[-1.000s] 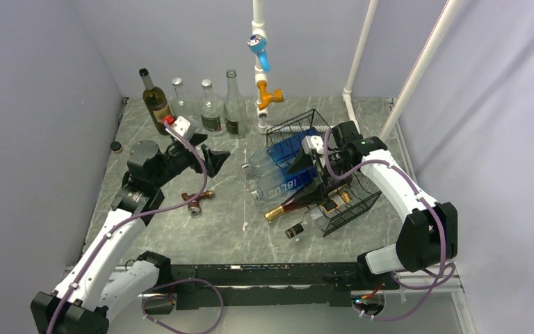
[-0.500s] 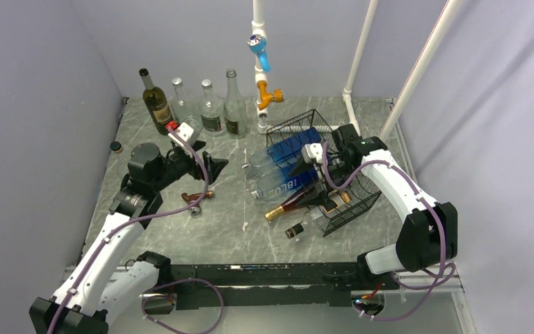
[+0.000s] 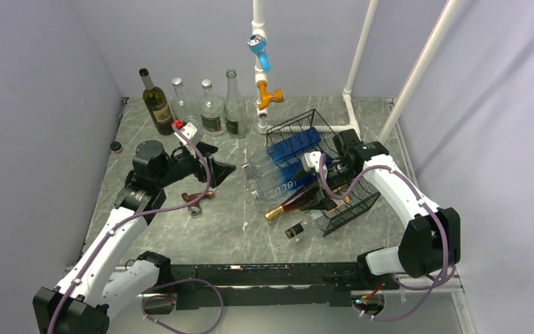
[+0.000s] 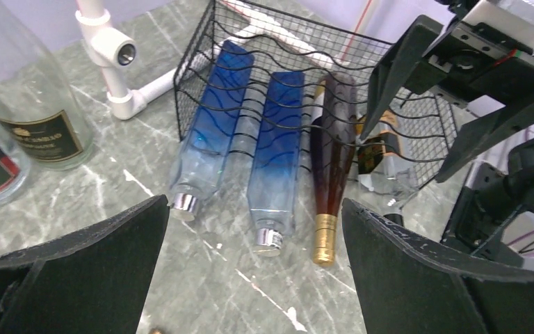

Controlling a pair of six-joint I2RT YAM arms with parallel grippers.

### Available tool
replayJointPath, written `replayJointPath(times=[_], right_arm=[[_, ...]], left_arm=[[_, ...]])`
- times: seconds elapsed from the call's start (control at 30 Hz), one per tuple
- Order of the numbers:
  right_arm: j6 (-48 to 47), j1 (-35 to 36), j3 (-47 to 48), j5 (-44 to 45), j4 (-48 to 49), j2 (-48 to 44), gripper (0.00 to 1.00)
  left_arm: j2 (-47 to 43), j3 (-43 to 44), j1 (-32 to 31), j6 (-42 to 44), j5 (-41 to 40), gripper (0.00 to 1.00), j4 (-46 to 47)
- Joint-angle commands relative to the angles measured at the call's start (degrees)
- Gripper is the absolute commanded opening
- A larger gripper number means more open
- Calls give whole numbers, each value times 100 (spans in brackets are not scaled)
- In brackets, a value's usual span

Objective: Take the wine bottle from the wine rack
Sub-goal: Pick up the wine bottle from the wine rack.

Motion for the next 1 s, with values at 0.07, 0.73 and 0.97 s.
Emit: replayJointPath(times=[0.07, 0.73, 0.97], right_arm=[[-202, -21, -141, -27, 195, -326, 99], [-133, -19, -219, -23, 339, -380, 100], [-94, -19, -266, 3, 405, -426, 100]], left_arm=[[-49, -443, 26, -1185, 638, 99, 945], [-642, -2129, -1907, -3647, -1025, 100, 2372], [-138, -2407, -2775, -3901, -1674, 99, 2944]])
